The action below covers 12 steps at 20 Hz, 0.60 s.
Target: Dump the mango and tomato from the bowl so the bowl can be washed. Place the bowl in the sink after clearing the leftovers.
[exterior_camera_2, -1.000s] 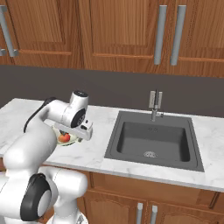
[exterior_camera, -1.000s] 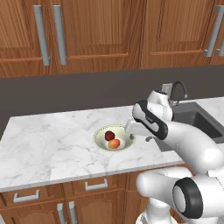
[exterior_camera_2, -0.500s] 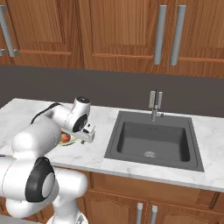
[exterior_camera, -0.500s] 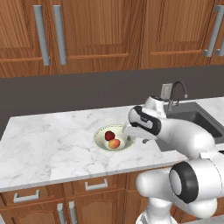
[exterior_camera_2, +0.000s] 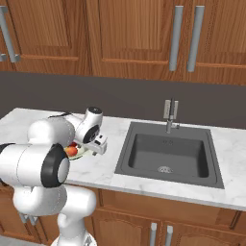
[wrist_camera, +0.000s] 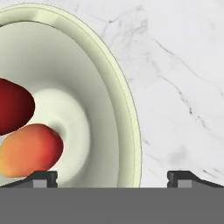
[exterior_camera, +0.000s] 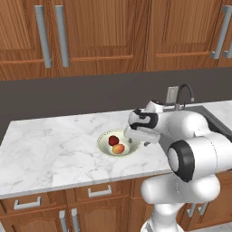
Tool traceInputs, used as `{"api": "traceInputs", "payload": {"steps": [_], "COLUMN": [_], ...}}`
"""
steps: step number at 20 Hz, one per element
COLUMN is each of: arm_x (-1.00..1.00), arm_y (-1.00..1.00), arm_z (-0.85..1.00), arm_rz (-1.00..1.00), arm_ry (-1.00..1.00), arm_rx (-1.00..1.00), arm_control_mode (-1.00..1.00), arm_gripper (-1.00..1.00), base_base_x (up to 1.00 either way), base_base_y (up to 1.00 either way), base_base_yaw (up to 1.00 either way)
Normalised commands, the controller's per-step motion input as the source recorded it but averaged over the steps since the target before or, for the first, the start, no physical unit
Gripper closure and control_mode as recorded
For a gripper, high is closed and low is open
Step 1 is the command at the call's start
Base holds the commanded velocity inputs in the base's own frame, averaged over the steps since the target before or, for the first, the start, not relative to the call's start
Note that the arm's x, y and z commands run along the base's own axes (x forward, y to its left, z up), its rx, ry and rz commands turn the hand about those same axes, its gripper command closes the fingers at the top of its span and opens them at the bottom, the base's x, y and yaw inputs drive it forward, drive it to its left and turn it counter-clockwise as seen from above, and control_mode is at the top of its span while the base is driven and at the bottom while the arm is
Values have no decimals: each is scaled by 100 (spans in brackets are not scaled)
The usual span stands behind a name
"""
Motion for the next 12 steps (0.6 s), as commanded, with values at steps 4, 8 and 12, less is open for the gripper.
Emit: {"api": "traceInputs", "payload": {"steps": [4, 8, 12], "arm_x": [38, 23, 8], "arm_y": [0, 0, 0], "arm_z": [-20, -21, -14], "arm_rz": [-2, 0, 0], "arm_ry": [0, 0, 0], "arm_rx": [0, 0, 0], "arm_control_mode": [-100, -100, -100], "arm_gripper": [-100, -100, 100], "base_base_x": [0, 0, 0], "base_base_y": [0, 0, 0], "base_base_yaw": [0, 0, 0]}}
